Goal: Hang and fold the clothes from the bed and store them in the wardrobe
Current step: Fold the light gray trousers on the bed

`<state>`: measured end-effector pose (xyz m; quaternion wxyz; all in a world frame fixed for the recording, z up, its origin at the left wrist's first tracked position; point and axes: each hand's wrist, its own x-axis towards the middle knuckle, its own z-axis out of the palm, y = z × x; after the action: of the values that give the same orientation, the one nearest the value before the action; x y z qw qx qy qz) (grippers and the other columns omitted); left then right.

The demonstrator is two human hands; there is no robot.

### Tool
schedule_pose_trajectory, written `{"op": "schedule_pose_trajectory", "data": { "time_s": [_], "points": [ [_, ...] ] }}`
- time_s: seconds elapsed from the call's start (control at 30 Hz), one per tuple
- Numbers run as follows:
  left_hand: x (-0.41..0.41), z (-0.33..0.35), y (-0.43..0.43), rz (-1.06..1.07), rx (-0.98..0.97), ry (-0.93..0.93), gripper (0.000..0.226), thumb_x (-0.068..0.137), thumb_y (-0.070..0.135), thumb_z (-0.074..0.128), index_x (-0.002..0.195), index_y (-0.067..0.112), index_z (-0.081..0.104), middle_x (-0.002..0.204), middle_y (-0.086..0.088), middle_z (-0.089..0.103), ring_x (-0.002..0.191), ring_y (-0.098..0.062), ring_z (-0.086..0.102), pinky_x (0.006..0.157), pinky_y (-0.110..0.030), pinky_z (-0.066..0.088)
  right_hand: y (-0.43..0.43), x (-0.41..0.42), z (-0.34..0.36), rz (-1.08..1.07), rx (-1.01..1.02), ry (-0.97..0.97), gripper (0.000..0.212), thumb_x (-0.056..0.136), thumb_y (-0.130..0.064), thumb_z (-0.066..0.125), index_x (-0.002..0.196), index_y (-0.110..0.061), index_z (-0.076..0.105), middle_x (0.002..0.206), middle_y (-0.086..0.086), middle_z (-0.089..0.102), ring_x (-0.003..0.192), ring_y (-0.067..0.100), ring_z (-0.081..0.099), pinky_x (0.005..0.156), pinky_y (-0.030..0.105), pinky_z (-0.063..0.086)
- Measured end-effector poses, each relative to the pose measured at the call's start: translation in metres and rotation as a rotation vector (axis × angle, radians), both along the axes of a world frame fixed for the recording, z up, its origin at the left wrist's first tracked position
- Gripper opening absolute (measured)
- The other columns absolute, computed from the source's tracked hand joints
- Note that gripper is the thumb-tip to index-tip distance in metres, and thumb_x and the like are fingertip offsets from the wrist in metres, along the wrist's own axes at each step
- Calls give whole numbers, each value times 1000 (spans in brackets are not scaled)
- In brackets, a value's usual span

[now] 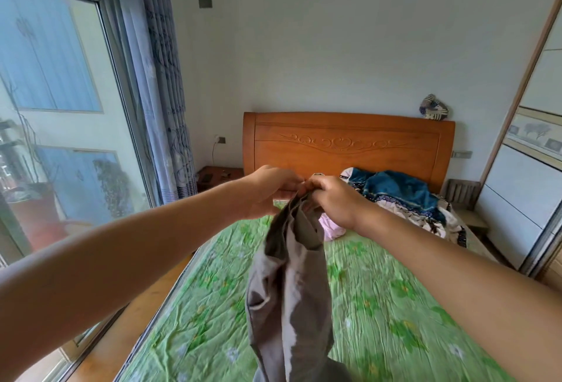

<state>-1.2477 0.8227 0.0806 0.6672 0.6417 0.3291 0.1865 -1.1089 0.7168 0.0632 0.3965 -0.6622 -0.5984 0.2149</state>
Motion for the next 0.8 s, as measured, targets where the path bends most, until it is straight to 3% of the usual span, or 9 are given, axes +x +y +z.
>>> {"op": "schedule_pose_trajectory", "data": {
  "time_s": [0.13,0.23,0.33,0.4,0.47,0.53,0.6,0.7,0.8],
  "points": [
    [-8,-13,2,-151,81,-98,67,76,7,83,134,10,50,129,-13,62,117,-27,62,98,-44,54,2,3,-12,-35,9,106,22,94,-4,58,105,-22,54,92,5,73,85,21,68,82,47,54],
    [-9,-20,0,-228,200,-91,87,71,-25,70,136,25,40,130,-16,56,111,-24,63,79,-40,60,4,5,-14,-73,38,65,48,91,-8,68,128,-28,46,94,6,75,88,24,71,83,46,56],
    [-9,-24,-1,-235,346,-41,87,70,-32,55,133,26,36,126,-17,51,102,-19,59,56,-25,53,9,8,-17,-104,29,-96,43,87,-19,75,124,-32,57,89,0,74,80,20,71,74,41,57],
    [-11,-25,0,-204,378,-29,80,72,-30,55,129,24,37,126,-16,51,103,-20,58,53,-26,51,10,19,-16,-116,-25,-270,34,83,-40,79,113,-37,62,93,-8,67,83,13,65,69,34,54],
    [-15,-26,4,-183,420,-28,70,74,-27,57,123,20,40,124,-12,52,106,-22,60,53,-31,50,10,29,-15,-104,-68,-419,36,81,-52,77,110,-37,62,105,-5,53,94,15,52,77,32,45],
    [-19,-24,4,-201,508,-7,60,74,-24,56,116,18,46,119,-7,55,111,-21,63,52,-30,49,12,35,-13,-68,-60,-446,26,84,-43,77,103,-32,62,109,-1,48,100,19,48,83,32,41],
    [-23,-22,3,-259,745,75,51,75,-17,57,112,19,51,117,1,57,113,-16,62,61,-26,52,11,35,-10,-23,-21,-378,23,86,-29,79,86,-33,56,92,-5,58,84,16,55,70,33,43],
    [-40,-33,5,-307,1161,174,42,84,8,65,120,26,56,124,9,50,118,-11,52,96,-27,48,10,37,-6,-34,82,-364,29,88,-15,72,76,-30,50,72,-7,56,64,10,48,59,32,37],
    [-69,-43,9,-263,1378,150,36,90,40,61,127,38,58,134,13,39,125,-7,45,104,-30,43,8,47,0,-57,125,-354,29,86,-11,74,76,-25,51,70,-6,54,63,10,46,58,31,35]
  ]
}}
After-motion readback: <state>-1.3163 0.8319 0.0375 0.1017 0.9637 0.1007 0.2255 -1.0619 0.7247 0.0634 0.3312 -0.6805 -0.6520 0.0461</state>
